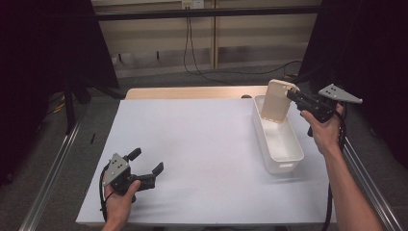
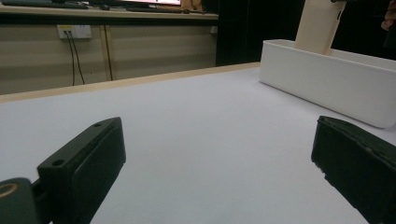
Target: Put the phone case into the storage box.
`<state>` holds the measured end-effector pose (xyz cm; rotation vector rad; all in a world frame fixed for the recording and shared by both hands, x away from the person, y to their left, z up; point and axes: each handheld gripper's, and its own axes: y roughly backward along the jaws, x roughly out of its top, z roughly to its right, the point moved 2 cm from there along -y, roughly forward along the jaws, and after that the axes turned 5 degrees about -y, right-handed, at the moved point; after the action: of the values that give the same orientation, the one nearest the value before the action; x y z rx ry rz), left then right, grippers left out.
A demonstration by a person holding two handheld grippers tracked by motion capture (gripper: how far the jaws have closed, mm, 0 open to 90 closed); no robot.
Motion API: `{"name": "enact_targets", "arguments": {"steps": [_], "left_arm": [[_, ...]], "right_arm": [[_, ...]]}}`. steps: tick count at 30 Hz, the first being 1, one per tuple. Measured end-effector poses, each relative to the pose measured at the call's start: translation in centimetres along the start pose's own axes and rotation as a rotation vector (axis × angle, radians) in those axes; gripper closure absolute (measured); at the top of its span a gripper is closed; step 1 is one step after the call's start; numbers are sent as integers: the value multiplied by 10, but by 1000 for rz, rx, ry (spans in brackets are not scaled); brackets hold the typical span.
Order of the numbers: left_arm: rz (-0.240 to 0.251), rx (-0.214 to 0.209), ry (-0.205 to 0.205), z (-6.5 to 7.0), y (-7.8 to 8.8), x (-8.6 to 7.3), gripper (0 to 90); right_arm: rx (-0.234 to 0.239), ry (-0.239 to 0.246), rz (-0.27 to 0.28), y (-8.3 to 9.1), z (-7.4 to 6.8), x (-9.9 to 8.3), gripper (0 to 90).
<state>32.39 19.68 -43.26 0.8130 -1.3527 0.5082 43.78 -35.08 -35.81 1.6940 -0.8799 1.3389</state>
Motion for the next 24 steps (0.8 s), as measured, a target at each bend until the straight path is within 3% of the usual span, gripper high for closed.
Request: {"name": "enact_targets", "arguments": {"steps": [24], "left_arm": [[-1,-7,1,1,-1,0,30]], "right_arm": [[6,-12,-7,-18,4,-10,815]]}}
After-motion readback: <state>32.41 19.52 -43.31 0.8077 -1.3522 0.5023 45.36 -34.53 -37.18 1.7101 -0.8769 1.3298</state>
